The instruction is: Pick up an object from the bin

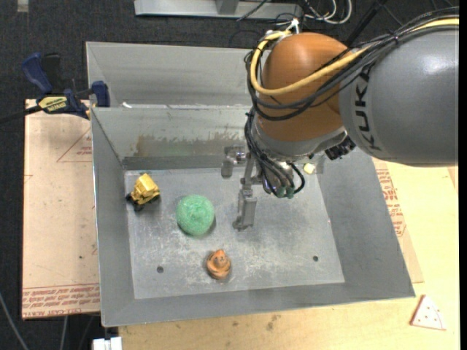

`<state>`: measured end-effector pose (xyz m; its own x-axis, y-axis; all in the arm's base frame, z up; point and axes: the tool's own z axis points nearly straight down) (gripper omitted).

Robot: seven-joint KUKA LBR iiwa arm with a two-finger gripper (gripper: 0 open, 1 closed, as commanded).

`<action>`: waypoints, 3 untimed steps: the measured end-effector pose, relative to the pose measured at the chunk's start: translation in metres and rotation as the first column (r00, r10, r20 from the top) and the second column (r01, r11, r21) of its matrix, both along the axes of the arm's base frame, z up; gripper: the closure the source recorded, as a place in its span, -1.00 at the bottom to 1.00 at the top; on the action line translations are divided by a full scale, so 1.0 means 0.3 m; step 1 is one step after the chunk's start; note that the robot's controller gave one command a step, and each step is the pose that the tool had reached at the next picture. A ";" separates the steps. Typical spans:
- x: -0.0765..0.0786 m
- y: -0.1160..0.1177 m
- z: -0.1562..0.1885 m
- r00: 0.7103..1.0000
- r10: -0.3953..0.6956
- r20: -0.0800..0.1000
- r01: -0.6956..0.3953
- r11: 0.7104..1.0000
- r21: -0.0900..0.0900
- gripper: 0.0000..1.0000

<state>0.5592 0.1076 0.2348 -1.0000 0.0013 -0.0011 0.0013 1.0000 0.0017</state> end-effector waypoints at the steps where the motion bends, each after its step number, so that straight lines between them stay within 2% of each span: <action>1: 0.003 0.052 -0.109 0.996 0.087 0.006 -0.087 0.996 -0.001 -1.00; 2: -0.022 0.095 -0.305 0.994 0.111 0.005 -0.111 0.994 0.000 -1.00; 3: -0.027 0.105 -0.464 0.995 0.101 -0.004 -0.101 0.995 0.000 -1.00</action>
Offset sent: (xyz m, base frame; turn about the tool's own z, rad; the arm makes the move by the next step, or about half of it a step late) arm -0.0111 0.0324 -0.1078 -0.1032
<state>0.5512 0.1391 0.0957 -0.9950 -0.0997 0.0024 -0.0997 0.9950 0.0016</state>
